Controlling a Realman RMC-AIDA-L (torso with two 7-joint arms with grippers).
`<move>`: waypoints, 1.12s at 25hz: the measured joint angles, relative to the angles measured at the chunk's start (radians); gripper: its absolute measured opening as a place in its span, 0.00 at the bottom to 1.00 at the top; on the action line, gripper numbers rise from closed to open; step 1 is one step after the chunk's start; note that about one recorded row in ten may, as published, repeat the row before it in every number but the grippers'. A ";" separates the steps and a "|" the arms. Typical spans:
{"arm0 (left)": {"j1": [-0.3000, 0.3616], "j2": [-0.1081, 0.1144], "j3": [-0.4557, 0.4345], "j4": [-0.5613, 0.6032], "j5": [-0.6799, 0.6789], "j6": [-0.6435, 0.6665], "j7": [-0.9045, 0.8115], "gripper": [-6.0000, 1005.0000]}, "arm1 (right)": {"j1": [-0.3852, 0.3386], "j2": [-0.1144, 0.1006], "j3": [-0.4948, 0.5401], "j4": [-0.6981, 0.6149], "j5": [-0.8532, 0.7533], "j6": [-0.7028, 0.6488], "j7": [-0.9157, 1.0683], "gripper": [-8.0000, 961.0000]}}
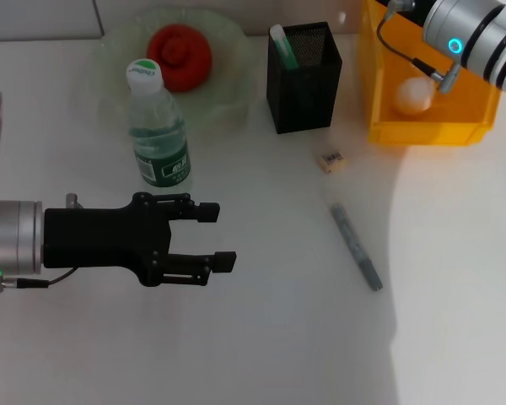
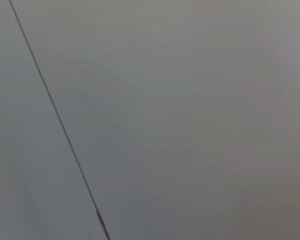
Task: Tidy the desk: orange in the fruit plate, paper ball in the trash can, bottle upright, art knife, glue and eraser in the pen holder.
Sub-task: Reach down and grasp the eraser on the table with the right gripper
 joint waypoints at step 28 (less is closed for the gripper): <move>0.000 -0.006 0.003 0.000 0.004 0.012 0.000 0.78 | 0.130 -0.007 -0.277 -0.697 -1.562 -0.579 1.194 0.76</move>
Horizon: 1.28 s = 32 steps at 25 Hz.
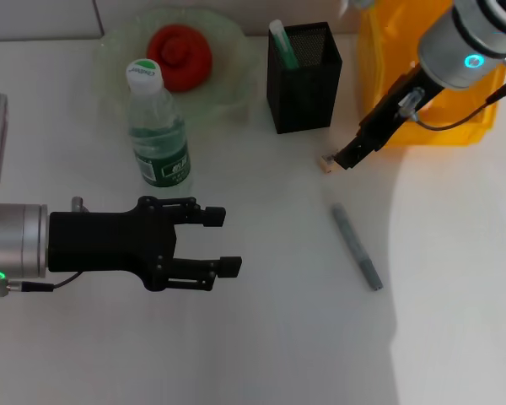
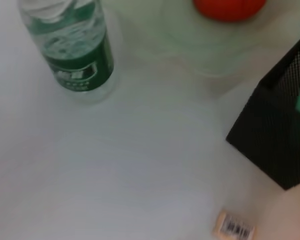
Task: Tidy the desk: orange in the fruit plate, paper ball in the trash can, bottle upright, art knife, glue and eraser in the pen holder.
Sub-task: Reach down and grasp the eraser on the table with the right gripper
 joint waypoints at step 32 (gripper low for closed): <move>-0.007 -0.011 -0.001 -0.007 0.000 -0.008 0.002 0.78 | 0.083 0.017 -0.130 0.393 0.086 0.405 -0.006 0.75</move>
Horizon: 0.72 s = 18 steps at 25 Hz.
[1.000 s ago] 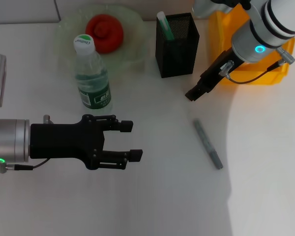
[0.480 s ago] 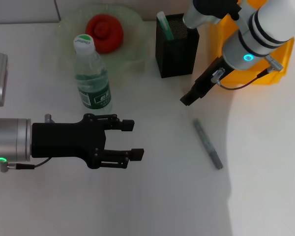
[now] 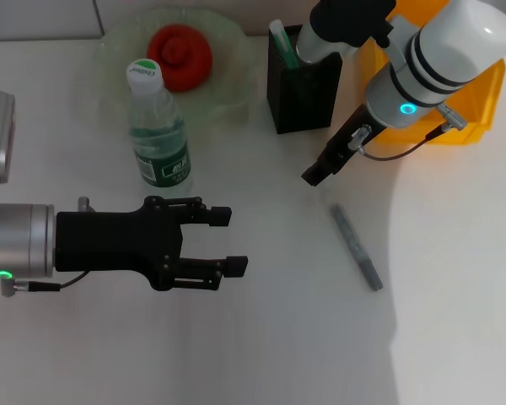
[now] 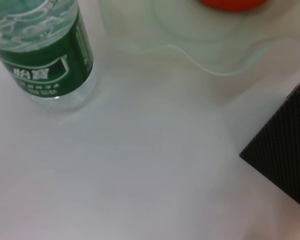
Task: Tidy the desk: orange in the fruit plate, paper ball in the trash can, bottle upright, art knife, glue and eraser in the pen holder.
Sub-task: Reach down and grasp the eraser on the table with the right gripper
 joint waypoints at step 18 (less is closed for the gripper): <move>0.002 -0.001 0.002 -0.002 0.000 0.000 0.011 0.78 | 0.011 0.000 -0.117 -0.006 -0.008 0.038 0.133 0.73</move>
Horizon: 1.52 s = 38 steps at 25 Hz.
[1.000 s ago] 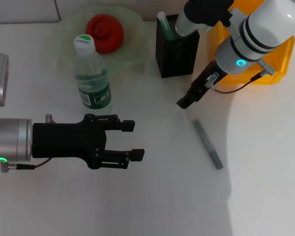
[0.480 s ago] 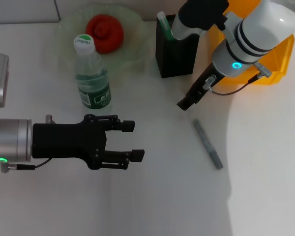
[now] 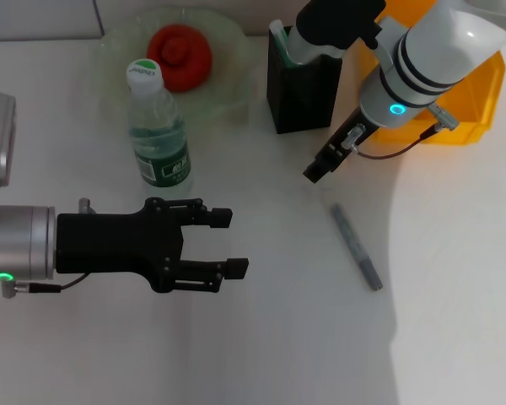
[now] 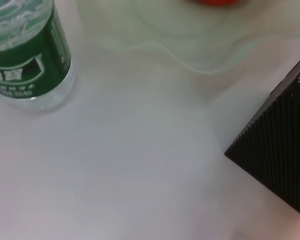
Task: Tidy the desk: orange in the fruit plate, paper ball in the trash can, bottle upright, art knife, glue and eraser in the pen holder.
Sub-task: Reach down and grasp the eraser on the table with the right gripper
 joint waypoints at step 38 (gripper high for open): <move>0.005 -0.002 0.006 0.000 0.000 0.002 0.003 0.78 | 0.002 0.000 -0.075 0.011 -0.004 0.045 0.151 0.68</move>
